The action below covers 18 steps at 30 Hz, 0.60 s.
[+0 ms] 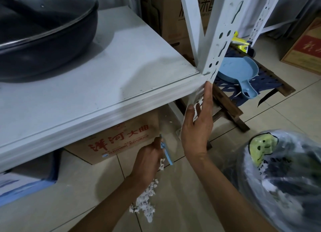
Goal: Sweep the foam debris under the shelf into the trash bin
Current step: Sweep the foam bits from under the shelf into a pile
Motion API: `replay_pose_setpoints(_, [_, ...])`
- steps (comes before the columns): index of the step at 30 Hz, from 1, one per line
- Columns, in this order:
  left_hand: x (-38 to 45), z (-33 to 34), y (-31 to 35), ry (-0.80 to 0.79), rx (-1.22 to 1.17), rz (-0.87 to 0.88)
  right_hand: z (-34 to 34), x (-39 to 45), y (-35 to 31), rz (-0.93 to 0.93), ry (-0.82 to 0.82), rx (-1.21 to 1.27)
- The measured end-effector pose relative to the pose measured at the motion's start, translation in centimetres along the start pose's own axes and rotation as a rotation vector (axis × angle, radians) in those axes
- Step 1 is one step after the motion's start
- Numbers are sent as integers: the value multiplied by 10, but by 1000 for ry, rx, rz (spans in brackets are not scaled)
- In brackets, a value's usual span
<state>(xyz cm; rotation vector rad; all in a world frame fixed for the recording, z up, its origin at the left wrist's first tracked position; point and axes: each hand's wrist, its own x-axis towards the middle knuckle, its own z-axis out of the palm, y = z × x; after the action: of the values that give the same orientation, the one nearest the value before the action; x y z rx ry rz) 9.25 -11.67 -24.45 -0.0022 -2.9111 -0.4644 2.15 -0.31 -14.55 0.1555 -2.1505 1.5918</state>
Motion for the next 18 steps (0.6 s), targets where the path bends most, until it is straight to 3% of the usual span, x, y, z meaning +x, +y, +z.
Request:
replay_pose_setpoints(4, [25, -4, 11, 30, 69, 2, 0, 0, -1, 19, 0, 22])
replay_pose_setpoints(8, [67, -4, 24, 7, -40, -95, 1, 1, 0, 19, 3, 8])
replay_pose_setpoints(13, [126, 4, 26, 97, 8, -151, 0, 2, 1, 9, 7, -3])
replay_pose_setpoints(18, [147, 11, 27, 87, -39, -188, -1, 2, -1, 23, -20, 48])
